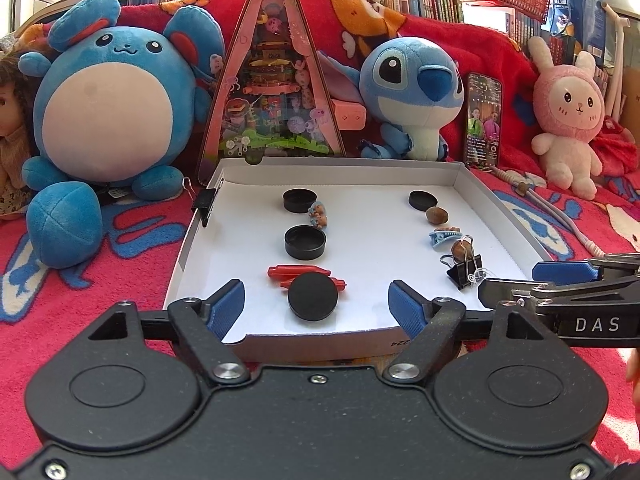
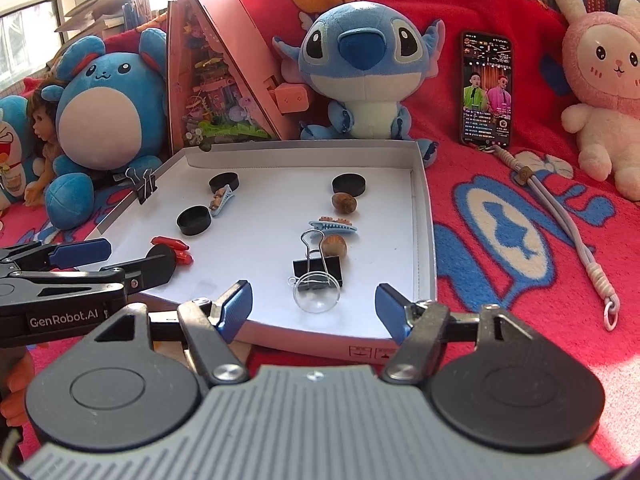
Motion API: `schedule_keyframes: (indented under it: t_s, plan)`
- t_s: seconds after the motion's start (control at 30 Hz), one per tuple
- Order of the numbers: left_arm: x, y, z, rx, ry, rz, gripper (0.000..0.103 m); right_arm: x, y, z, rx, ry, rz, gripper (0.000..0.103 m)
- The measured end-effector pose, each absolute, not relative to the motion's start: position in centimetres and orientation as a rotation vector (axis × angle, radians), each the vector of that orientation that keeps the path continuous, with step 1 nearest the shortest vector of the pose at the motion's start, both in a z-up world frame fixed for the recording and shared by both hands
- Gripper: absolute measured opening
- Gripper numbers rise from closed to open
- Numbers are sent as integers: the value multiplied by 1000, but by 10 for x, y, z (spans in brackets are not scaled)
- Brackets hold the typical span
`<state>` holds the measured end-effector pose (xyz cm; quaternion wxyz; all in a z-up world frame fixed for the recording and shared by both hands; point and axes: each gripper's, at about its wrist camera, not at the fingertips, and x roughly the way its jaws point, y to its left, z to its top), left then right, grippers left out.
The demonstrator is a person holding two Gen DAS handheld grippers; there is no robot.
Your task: Organize rigid objects
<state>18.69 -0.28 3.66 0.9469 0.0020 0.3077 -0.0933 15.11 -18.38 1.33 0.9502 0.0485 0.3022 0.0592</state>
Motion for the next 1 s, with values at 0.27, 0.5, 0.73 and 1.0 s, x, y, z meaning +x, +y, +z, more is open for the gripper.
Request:
schedule_keyframes:
  t_s: [0.27, 0.5, 0.73, 1.0]
  plan:
    - [171, 0, 45, 10, 598, -185, 80, 139, -184, 17, 89, 578, 101, 85]
    - [157, 3, 48, 2, 591, -187, 80, 126, -184, 18, 85, 550, 85, 88]
    - [143, 5, 49, 7, 584, -187, 81, 114, -184, 19, 81, 524, 70, 90]
    - [127, 9, 47, -4, 586, -190, 82, 100, -186, 16, 96, 510, 57, 93]
